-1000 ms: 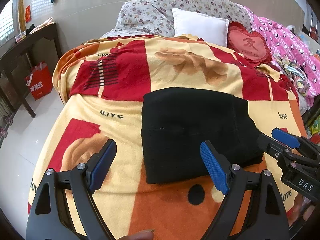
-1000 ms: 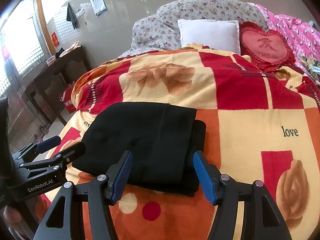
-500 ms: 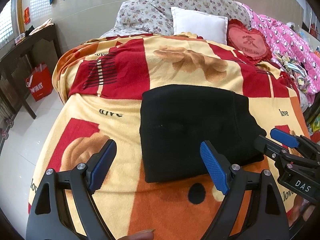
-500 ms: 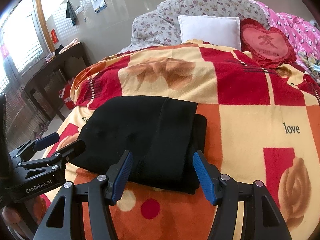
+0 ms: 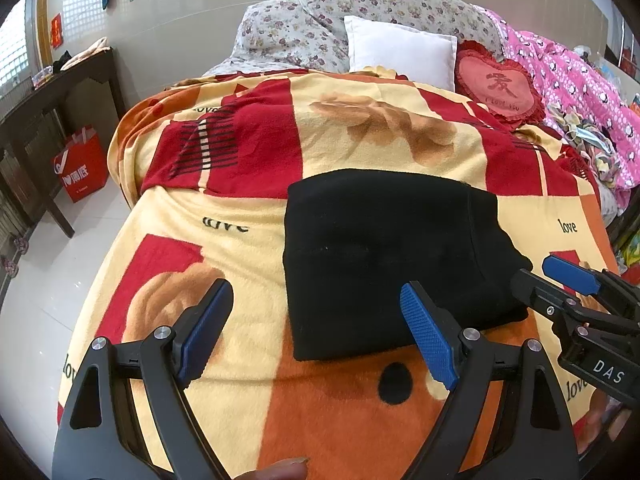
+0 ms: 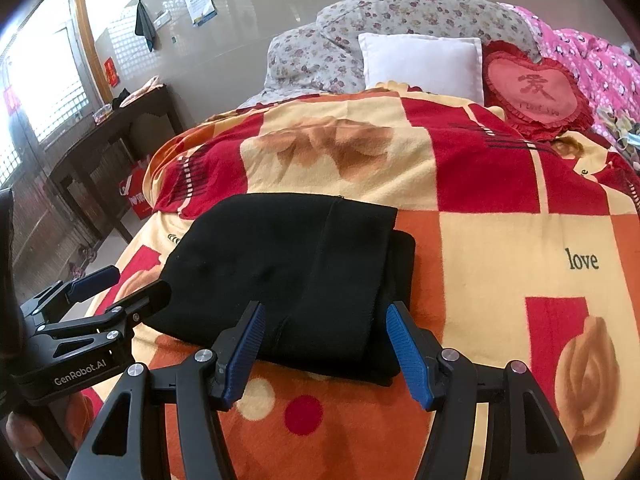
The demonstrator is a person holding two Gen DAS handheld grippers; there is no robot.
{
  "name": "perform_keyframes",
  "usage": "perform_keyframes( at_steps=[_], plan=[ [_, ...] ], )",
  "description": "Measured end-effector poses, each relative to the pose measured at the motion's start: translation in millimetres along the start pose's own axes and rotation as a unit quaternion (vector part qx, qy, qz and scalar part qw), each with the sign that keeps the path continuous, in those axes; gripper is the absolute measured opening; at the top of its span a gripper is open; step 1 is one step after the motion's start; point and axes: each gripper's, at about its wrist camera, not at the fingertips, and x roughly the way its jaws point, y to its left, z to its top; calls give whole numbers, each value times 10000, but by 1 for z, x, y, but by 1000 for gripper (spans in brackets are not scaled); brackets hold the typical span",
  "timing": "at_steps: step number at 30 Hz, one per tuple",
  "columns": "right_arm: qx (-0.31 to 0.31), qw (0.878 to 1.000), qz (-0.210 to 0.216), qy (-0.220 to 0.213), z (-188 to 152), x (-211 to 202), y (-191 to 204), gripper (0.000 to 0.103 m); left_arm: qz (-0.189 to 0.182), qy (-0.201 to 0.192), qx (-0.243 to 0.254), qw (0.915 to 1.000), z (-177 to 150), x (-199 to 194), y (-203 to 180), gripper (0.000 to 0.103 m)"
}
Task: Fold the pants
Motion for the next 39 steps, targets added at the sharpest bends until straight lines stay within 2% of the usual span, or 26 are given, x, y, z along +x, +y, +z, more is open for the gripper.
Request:
perform_keyframes(
  at_steps=[39],
  plan=[
    [-11,9999,23,108,-5,2,2,61,-2,33,-25,10000,-7,-2,-1,86]
  ],
)
